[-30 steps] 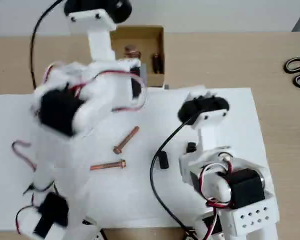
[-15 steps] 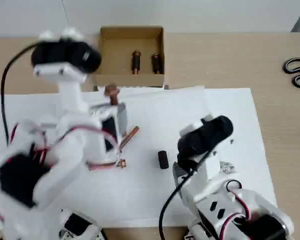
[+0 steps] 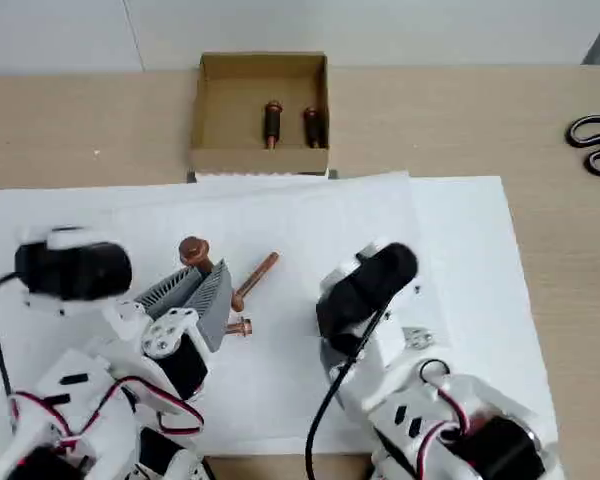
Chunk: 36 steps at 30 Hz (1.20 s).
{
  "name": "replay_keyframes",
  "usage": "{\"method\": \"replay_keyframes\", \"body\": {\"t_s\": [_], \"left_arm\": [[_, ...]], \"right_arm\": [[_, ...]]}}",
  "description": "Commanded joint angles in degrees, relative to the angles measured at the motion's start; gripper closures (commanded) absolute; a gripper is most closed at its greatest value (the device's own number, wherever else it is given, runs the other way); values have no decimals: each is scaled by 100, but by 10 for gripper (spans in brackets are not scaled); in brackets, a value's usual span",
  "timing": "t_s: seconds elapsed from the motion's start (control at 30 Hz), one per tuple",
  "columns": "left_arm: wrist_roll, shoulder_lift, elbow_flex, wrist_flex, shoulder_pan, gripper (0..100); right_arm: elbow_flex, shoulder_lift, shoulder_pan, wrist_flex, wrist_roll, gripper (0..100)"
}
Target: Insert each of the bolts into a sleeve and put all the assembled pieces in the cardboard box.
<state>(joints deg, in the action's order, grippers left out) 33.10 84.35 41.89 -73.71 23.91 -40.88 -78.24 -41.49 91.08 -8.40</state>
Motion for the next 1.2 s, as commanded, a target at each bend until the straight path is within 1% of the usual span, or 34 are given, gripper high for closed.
{"method": "replay_keyframes", "body": {"t_s": [0.0,0.17,0.27,0.37,0.5,0.6,0.7,0.8,1.0,1.17], "left_arm": [[149,484,664,765,-18,994],[237,941,1226,1626,26,994],[237,1125,1481,1899,35,994],[237,1257,1648,1934,62,994],[264,1477,1930,1960,527,994],[264,1670,2202,1960,782,994],[246,1855,2325,1960,809,994],[246,1925,2325,1960,818,994],[246,1934,2290,1960,835,994],[237,1934,2290,1934,1319,994]], "right_arm": [[-35,-110,-277,-145,62,995],[-70,-532,-312,-84,141,995],[-132,-769,-312,-110,677,995],[-167,-1051,-312,-145,1073,995],[-501,-1244,-312,-295,1275,995],[-826,-1323,-321,-760,1292,995],[-1257,-1305,-321,-1270,1301,995],[-1626,-1314,-532,-1640,1371,995],[-1978,-1341,-637,-1859,1433,995],[-2092,-1349,-629,-2097,1451,995]]}}
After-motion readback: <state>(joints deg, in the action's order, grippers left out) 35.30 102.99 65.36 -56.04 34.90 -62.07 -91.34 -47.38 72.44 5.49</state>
